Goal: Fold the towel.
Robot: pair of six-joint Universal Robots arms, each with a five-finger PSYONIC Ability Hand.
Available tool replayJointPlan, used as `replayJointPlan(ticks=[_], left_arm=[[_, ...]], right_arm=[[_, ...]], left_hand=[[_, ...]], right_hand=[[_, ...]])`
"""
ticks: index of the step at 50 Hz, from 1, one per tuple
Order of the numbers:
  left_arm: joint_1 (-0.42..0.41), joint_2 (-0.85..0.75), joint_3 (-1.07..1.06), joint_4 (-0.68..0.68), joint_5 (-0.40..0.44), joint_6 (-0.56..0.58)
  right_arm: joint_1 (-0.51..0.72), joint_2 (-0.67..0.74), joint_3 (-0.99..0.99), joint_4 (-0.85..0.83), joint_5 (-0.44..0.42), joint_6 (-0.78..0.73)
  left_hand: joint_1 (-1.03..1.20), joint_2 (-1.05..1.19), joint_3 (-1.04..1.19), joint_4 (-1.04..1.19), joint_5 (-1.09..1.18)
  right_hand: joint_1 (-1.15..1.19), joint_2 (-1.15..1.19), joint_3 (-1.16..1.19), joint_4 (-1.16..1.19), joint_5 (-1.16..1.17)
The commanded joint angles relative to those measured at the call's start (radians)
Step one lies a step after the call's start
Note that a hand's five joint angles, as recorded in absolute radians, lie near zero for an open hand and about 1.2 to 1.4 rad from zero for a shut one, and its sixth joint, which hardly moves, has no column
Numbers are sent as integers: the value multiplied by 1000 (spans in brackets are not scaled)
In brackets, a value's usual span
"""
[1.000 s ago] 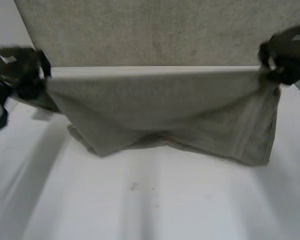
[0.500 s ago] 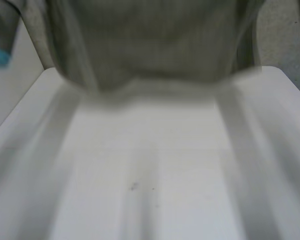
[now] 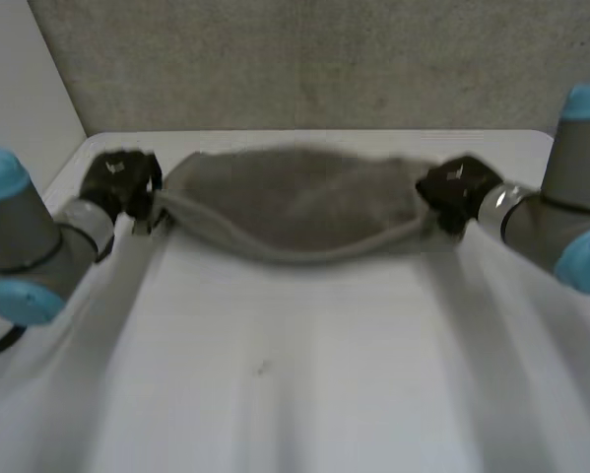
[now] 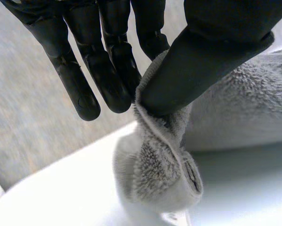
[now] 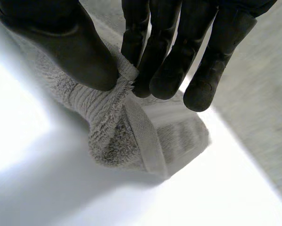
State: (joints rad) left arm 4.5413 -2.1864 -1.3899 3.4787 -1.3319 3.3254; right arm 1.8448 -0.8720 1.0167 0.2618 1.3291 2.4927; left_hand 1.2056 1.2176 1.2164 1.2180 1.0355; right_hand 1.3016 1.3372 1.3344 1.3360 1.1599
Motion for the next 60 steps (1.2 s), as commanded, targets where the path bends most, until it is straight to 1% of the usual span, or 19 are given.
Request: replayJointPlan(ticks=[1,7,12,13,14,18,20,28,41,45,46,47,52,54,55,56,57,59,60], left_arm=[[-1,-24,-97,34,5,144],[5,25,-152,31,3,172],[28,111,-230,45,3,172],[28,111,-230,45,3,172],[31,122,-242,46,3,172],[32,122,-250,53,2,172],[33,113,-253,66,0,172],[39,70,-250,97,0,171],[42,47,-255,97,0,164],[42,46,-264,95,2,164],[42,46,-267,95,3,166],[44,48,-267,94,5,164],[47,79,-277,80,5,169],[50,163,-314,68,5,174],[50,163,-314,68,5,174],[51,219,-336,66,7,175],[51,220,-336,66,7,175],[47,383,-362,57,5,181],[42,461,-369,48,5,186]], right_arm=[[-4,5,132,-30,-4,2],[-9,-91,246,-50,-16,2],[-25,-246,380,-59,-70,8],[-26,-246,381,-59,-70,8],[-42,-286,422,-62,-82,15],[-75,-352,502,-87,-96,20],[-104,-386,569,-136,-96,21],[-168,-394,648,-236,-97,49],[-205,-387,651,-245,-119,124],[-211,-386,651,-243,-120,137],[-211,-384,651,-243,-120,143],[-210,-384,652,-245,-120,144],[-207,-390,652,-245,-120,146],[-208,-401,632,-240,-120,144],[-208,-401,632,-240,-120,144],[-207,-421,619,-237,-117,140],[-208,-465,596,-231,-114,138],[-213,-586,559,-228,-113,144],[-213,-587,559,-228,-113,144]], left_hand=[[191,179,180,178,186],[191,179,180,178,186],[191,179,180,178,186],[191,179,180,178,186],[37,25,26,25,33],[-97,-109,-107,-109,-101],[-228,-240,-239,-241,-233],[-361,-373,-372,-373,-365],[-431,-443,-442,-444,-436],[-352,-364,-363,-365,-357],[-140,-152,-151,-152,-144],[156,144,145,143,151],[191,179,180,178,186],[191,179,180,178,186],[191,179,180,178,186],[191,179,180,178,186],[191,179,180,178,186],[191,179,180,178,186],[191,179,180,178,186]], right_hand=[[95,59,62,60,62],[95,59,62,60,62],[95,59,62,60,62],[95,59,62,60,62],[95,59,62,60,62],[95,59,62,60,62],[95,59,62,60,62],[95,59,62,60,62],[95,59,62,60,62],[95,59,62,60,62],[95,59,62,60,62],[95,59,62,60,62],[95,59,62,60,62],[95,59,62,60,62],[95,59,62,60,62],[95,59,62,60,62],[95,59,62,60,62],[95,59,62,60,62],[95,59,62,60,62]])
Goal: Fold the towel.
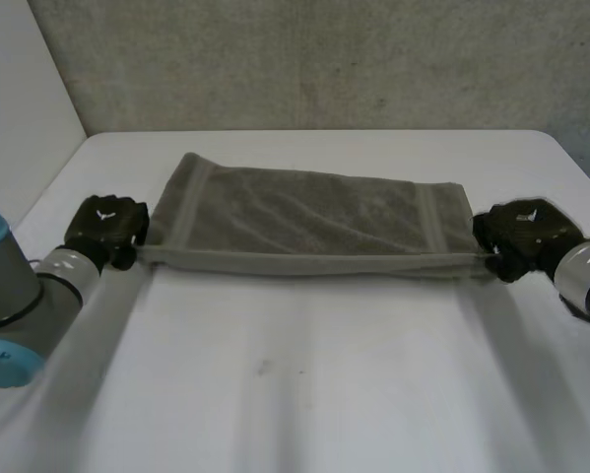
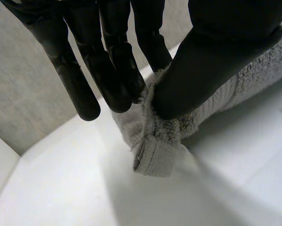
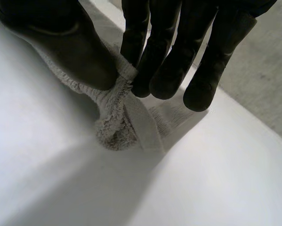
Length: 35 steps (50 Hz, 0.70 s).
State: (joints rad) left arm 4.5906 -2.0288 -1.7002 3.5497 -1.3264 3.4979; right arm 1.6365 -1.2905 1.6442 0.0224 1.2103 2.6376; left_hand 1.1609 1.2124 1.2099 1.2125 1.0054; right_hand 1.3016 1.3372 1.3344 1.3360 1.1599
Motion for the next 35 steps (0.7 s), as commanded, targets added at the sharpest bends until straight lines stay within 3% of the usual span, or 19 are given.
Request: replayJointPlan(ticks=[1,8,12,17,19,22,26,31,35], left_arm=[[-7,305,-59,-23,-1,13],[1,622,-70,-146,1,33],[2,634,-70,-190,3,36],[10,610,-64,-245,50,36],[10,505,-56,-253,91,36],[10,435,-42,-258,102,36],[7,209,54,-261,101,49],[-2,-12,238,-294,98,168],[-10,-146,494,-334,49,259]], right_arm=[[-10,-223,-84,13,5,-1],[-64,-351,-192,146,1,-15],[-139,-348,-292,348,-6,-69],[-141,-256,-349,458,-3,-210],[-141,-197,-378,470,8,-258],[-129,-84,-426,498,20,-326],[-103,33,-475,522,23,-357],[6,282,-671,521,96,-384],[45,379,-847,504,166,-384]], left_hand=[[235,184,186,184,216],[235,184,186,184,216],[235,184,186,184,216],[235,184,186,184,216],[235,184,186,184,216],[235,184,186,184,216],[235,184,186,184,216],[235,184,186,184,216],[235,184,186,184,216]], right_hand=[[95,59,62,60,62],[95,59,62,60,62],[95,59,62,60,62],[95,59,62,60,62],[95,59,62,60,62],[95,59,62,60,62],[95,59,62,60,62],[95,59,62,60,62],[95,59,62,60,62]])
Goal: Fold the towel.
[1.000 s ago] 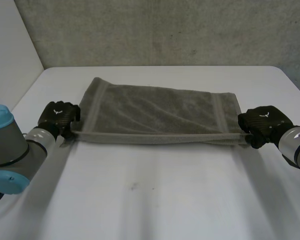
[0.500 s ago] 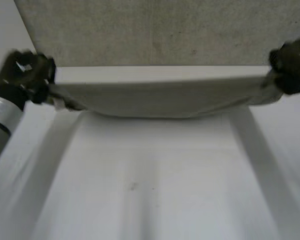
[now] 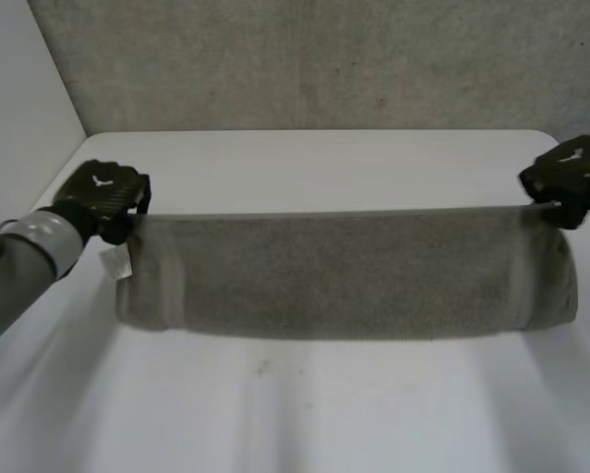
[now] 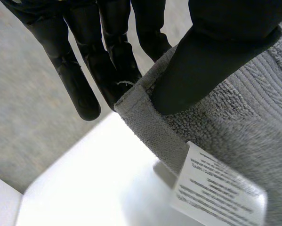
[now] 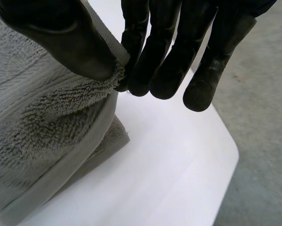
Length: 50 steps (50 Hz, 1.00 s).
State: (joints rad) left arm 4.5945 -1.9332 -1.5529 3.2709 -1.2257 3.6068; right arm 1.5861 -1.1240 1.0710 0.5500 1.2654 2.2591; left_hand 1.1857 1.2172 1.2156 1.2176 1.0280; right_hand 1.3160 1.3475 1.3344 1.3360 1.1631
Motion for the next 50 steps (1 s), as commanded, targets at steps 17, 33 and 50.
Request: replayJointPlan(ticks=[17,33,50], left_arm=[[-97,-170,1021,53,-196,-310],[-32,-158,441,69,-158,-335],[-26,116,-60,145,-45,-182]], right_arm=[[166,144,-717,-578,160,384],[166,124,-242,-298,54,287],[204,86,14,-295,-66,303]], left_hand=[[211,179,181,179,194],[211,179,181,179,194],[211,179,181,179,194]], right_hand=[[80,49,62,60,59],[49,18,31,29,28],[-1141,-1173,-1160,-1161,-1163]])
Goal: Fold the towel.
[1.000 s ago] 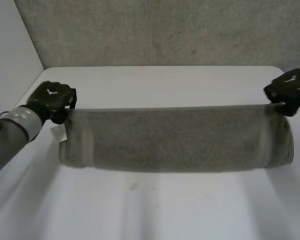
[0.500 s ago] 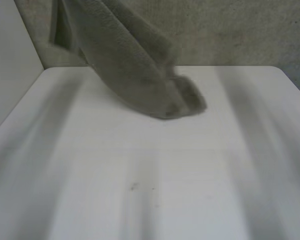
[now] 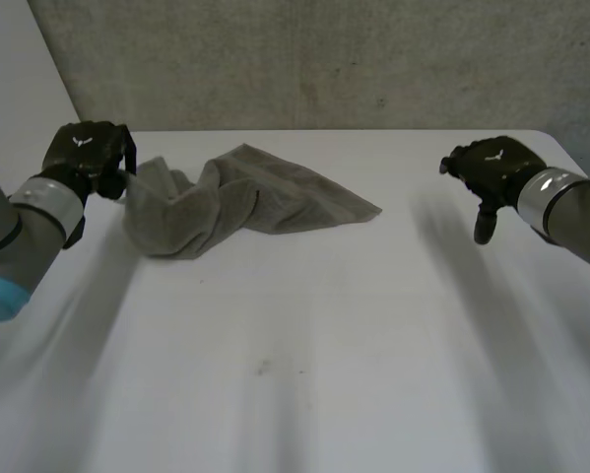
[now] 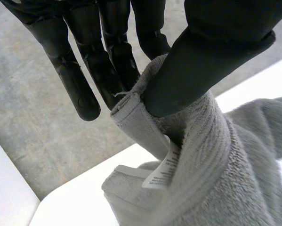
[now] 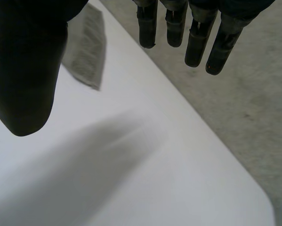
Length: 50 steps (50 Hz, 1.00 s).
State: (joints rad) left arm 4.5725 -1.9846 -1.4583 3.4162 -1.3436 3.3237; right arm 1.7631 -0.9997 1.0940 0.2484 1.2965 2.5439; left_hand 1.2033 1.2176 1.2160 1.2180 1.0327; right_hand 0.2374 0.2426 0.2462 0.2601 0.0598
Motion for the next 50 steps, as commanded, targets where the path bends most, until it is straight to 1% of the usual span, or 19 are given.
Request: replayJointPlan(ticks=[1,2,6,7,9,11,12,13,14,16,17,19,21,27,30,47,48,49,50], left_arm=[[-6,219,-187,0,87,123],[-6,219,-188,0,87,123],[-13,407,-264,-2,96,152],[-13,408,-264,-2,96,152],[-15,524,-301,-3,100,154],[-17,580,-319,-5,103,154],[-17,630,-335,-6,110,154],[-17,630,-335,-6,110,154],[-17,674,-347,-11,122,155],[-15,713,-356,-17,135,154],[-15,748,-364,-23,150,154],[-15,780,-372,-34,162,152],[-15,813,-379,-48,175,152],[-18,909,-381,-115,198,148],[-21,940,-381,-141,207,145],[-81,968,-382,-183,227,116],[-79,962,-383,-181,227,116],[-79,961,-383,-181,227,116],[-79,955,-384,-180,225,116]], right_arm=[[27,-39,-9,6,-97,18],[42,-57,-25,5,-127,30],[68,-68,-101,8,-171,84],[85,-65,-152,11,-190,122],[107,-62,-203,9,-223,168],[136,-44,-288,6,-297,251],[136,-43,-289,6,-298,251],[142,-19,-343,8,-343,295],[142,-19,-344,8,-344,295],[159,47,-452,8,-439,379],[159,47,-453,8,-439,380],[183,127,-554,9,-515,479],[199,168,-589,6,-540,524],[304,324,-700,5,-574,569],[338,380,-727,2,-563,572],[506,559,-761,6,-560,567],[519,569,-758,8,-562,567],[526,575,-758,9,-560,565],[526,575,-758,9,-560,565]], left_hand=[[193,179,180,178,189],[193,179,180,178,189],[193,179,180,178,189],[193,179,180,178,189],[193,179,180,178,189],[193,179,180,178,189],[193,179,180,178,189],[193,179,180,178,189],[193,179,180,178,189],[193,179,180,178,189],[193,179,180,178,189],[193,179,180,178,189],[193,179,180,178,189],[193,179,180,178,189],[193,179,180,178,189],[193,179,180,178,189],[193,179,180,178,189],[193,179,180,178,189],[193,179,180,178,189]], right_hand=[[-63,-68,-72,-86,-60],[-63,-68,-72,-86,-60],[-63,-68,-72,-86,-60],[-63,-68,-72,-86,-60],[-63,-68,-72,-86,-60],[-63,-68,-72,-86,-60],[-63,-68,-72,-86,-60],[-63,-68,-72,-86,-60],[-63,-68,-72,-86,-60],[-63,-68,-72,-86,-60],[-63,-68,-72,-86,-60],[-63,-68,-72,-86,-60],[-63,-68,-72,-86,-60],[-63,-68,-72,-86,-60],[-63,-68,-72,-86,-60],[-63,-68,-72,-86,-60],[11,6,2,-12,14],[250,245,241,228,253],[253,247,244,230,256]])
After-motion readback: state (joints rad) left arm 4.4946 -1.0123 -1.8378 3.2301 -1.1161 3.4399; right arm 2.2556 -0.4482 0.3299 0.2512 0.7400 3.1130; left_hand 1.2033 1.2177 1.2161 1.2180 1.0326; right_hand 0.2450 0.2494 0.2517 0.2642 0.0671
